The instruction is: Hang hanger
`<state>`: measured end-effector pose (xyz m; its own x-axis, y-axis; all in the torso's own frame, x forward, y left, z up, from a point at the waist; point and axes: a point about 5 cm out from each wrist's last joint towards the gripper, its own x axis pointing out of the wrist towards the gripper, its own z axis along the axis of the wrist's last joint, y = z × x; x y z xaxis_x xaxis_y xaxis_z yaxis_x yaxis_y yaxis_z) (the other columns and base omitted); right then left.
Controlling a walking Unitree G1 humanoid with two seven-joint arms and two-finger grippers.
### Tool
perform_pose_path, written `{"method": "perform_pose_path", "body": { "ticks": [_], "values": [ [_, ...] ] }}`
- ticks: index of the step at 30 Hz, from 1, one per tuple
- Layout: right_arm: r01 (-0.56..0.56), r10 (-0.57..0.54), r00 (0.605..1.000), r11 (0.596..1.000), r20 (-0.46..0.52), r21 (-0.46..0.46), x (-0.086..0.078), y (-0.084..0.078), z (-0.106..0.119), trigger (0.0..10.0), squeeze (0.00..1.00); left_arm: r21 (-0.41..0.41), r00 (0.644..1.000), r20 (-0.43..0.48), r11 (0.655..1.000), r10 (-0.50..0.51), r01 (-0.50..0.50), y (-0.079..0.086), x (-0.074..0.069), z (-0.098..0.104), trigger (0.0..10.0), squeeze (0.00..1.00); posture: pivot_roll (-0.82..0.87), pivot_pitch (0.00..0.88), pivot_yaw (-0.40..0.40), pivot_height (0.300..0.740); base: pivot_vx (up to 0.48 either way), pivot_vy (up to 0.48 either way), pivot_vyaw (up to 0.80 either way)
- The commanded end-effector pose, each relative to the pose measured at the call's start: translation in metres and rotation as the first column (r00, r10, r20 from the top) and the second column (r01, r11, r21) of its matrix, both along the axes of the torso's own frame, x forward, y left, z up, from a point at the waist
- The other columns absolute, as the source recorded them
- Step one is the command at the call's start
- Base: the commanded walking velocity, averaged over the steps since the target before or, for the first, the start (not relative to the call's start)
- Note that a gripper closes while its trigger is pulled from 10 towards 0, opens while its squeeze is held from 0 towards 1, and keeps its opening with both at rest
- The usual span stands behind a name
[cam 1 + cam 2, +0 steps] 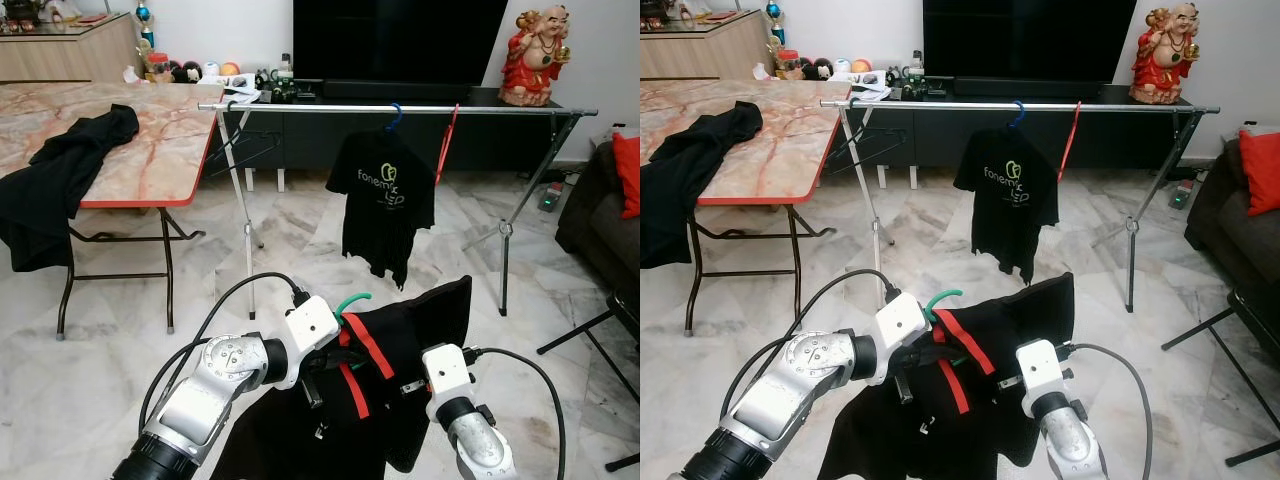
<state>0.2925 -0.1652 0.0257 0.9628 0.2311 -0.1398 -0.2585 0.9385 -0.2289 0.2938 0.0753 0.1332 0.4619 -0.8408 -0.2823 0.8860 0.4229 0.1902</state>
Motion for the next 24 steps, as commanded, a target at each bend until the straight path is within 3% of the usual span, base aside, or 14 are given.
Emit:
{"method": "perform_pose_path", "body": {
  "ticks": [1,4,6,8,11,14,18,21,23,24],
  "values": [
    [0.016,-0.016,1.000,1.000,-0.003,0.008,0.003,-0.003,0.002,0.0,0.00,-0.006,1.000,0.021,1.000,-0.011,0.011,0.000,-0.002,0.006,10.0,0.00,0.11,0.000,-0.057,0.740,0.000,0.000,0.00],
    [0.022,-0.022,1.000,1.000,-0.006,-0.002,0.004,-0.004,0.002,0.0,0.00,0.046,1.000,0.023,0.999,0.018,-0.019,0.010,0.000,-0.002,10.0,0.00,0.11,0.000,-0.056,0.740,0.000,0.000,0.00],
    [0.026,-0.026,1.000,1.000,-0.007,-0.003,0.004,-0.006,0.002,0.0,0.00,0.201,0.998,0.026,0.978,0.060,-0.064,0.030,0.002,-0.018,10.0,0.00,0.11,0.000,-0.056,0.740,0.000,0.000,0.00],
    [0.027,-0.027,1.000,1.000,-0.007,-0.004,0.004,-0.006,0.002,0.0,0.00,0.231,0.998,0.027,0.971,0.063,-0.067,0.034,0.002,-0.020,10.0,0.00,0.11,0.000,-0.057,0.740,0.000,0.000,0.00],
    [0.030,-0.030,1.000,0.999,-0.008,-0.010,0.005,-0.008,0.003,0.0,0.00,0.377,0.996,0.032,0.922,0.082,-0.088,0.057,0.002,-0.034,10.0,0.00,0.11,0.000,-0.057,0.740,0.000,0.000,0.00],
    [0.035,-0.035,0.999,0.999,-0.008,-0.014,0.005,-0.010,0.004,0.0,0.00,0.452,0.996,0.030,0.887,0.088,-0.092,0.071,0.000,-0.040,10.0,0.00,0.11,0.000,-0.058,0.740,0.000,0.000,0.00],
    [0.045,-0.045,0.999,0.998,-0.008,-0.032,0.008,-0.018,0.007,0.0,0.00,0.523,0.999,-0.030,0.852,0.036,-0.015,0.096,-0.013,-0.041,10.0,0.00,0.11,0.000,-0.063,0.740,0.000,0.000,0.00],
    [0.048,-0.048,0.999,0.998,-0.010,-0.040,0.008,-0.021,0.007,0.0,0.00,0.553,0.999,-0.053,0.833,0.011,0.020,0.105,-0.018,-0.040,10.0,0.00,0.11,0.000,-0.066,0.740,0.000,0.000,0.00],
    [0.050,-0.051,0.999,0.998,-0.012,-0.044,0.009,-0.022,0.007,0.0,0.00,0.531,0.998,-0.057,0.846,-0.003,0.033,0.107,-0.019,-0.036,10.0,0.00,0.10,0.000,-0.068,0.740,0.000,0.000,0.00],
    [0.053,-0.054,0.998,0.997,-0.015,-0.052,0.009,-0.025,0.008,0.0,0.00,0.472,0.998,-0.053,0.880,-0.039,0.059,0.109,-0.021,-0.026,10.0,0.00,0.11,0.000,-0.068,0.740,0.000,0.000,0.00]
  ]
}}
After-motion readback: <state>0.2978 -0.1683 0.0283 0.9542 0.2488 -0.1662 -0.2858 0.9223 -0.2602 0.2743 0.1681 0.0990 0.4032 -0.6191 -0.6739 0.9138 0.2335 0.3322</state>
